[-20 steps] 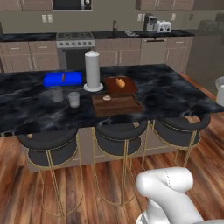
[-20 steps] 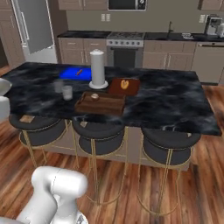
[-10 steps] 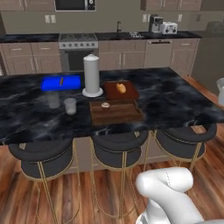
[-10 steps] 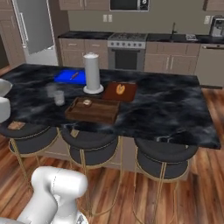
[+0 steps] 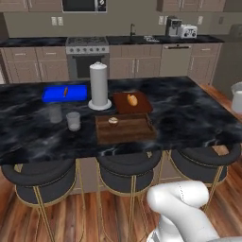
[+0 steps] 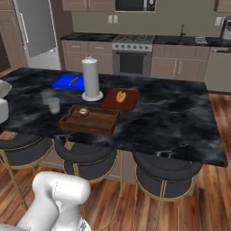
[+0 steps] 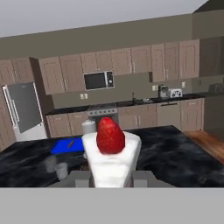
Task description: Take the cake and cupcake from the fridge and place them on the empty tray on the dining counter.
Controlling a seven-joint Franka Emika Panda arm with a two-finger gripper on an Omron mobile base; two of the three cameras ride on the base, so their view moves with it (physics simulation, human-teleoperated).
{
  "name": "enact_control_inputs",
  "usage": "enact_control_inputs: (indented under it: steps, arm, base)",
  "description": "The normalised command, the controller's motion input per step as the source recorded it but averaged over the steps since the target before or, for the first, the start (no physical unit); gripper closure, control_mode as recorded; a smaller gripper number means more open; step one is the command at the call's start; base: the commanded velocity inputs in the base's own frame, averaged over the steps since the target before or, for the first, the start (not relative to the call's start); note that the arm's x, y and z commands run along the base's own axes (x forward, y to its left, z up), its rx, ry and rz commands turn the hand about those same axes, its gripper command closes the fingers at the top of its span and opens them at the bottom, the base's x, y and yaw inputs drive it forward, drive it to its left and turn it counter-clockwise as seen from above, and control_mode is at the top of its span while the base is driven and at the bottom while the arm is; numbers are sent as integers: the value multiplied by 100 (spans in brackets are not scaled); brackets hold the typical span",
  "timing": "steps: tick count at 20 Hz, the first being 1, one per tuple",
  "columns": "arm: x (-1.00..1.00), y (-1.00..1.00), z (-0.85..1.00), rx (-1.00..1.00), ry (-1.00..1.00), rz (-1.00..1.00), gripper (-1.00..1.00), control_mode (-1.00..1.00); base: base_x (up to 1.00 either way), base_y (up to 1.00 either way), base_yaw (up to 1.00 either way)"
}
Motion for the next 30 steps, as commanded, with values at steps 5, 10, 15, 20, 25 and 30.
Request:
enact_control_inputs:
  steps: [5, 10, 15, 20, 25, 30]
  arm:
    - [0, 0, 0, 0, 0, 0, 100, 100]
    - [0, 0, 0, 0, 0, 0, 100, 100]
    - [0, 0, 0, 0, 0, 0, 100, 100]
    - [0, 0, 0, 0, 0, 0, 100, 100]
    - [0, 0, 0, 0, 0, 0, 100, 100]
    - [0, 0, 0, 0, 0, 0, 100, 100]
  base:
    - [17, -28, 18]
    - [30, -19, 23]
    - [75, -48, 21]
    - [81, -65, 23]
    - [65, -67, 27]
    - [56, -52, 28]
